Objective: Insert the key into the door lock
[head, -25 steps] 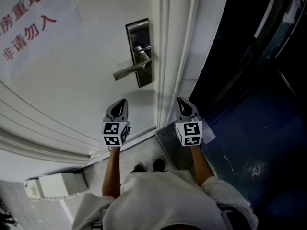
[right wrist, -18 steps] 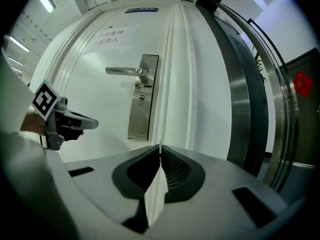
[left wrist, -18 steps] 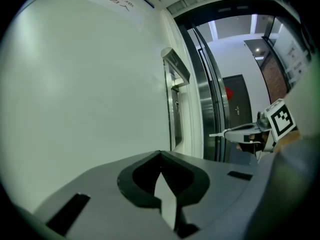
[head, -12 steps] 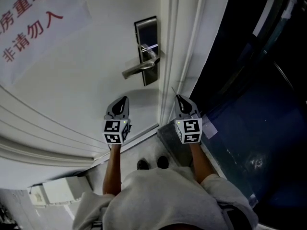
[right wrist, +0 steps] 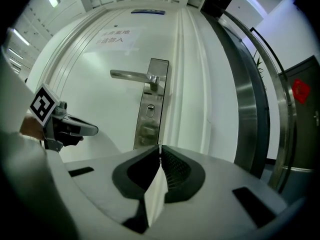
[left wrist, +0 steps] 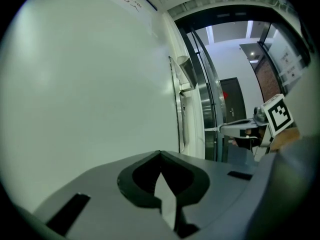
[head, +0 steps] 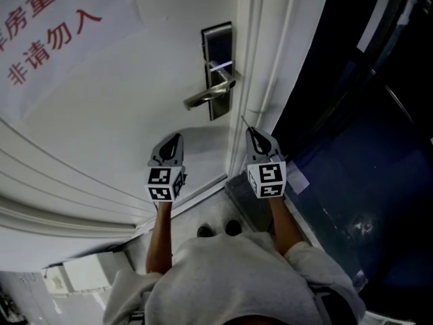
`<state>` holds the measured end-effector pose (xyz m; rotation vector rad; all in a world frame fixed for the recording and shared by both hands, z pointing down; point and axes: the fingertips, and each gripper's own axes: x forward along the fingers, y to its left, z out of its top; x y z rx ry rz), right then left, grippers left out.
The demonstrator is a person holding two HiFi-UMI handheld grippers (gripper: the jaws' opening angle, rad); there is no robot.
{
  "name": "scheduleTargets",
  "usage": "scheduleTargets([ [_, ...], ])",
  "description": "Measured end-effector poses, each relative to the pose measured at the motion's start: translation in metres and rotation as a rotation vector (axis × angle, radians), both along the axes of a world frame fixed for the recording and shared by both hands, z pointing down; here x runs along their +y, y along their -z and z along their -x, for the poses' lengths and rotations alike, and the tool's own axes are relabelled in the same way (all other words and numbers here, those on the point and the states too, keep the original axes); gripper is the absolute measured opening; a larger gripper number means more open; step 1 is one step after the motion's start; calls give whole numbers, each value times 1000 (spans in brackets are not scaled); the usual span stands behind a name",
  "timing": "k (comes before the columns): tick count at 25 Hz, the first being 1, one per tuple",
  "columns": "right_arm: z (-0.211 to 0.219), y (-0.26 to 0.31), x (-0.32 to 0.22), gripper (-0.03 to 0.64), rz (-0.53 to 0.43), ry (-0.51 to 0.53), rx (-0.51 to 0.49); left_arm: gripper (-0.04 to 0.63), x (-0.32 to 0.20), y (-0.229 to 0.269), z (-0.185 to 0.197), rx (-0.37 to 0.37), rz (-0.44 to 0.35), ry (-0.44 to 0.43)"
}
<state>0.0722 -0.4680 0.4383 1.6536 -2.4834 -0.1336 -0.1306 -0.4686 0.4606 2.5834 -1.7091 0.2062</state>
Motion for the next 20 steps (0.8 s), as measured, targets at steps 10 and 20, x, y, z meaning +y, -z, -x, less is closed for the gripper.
scheduleTargets([
  [10,31,21,-11,29,-49,89,14,17,13,7,30,-5,-13,80],
  [20,48,49,-12,29,-163,151,161,17,25,6,50,-2,-13,134],
])
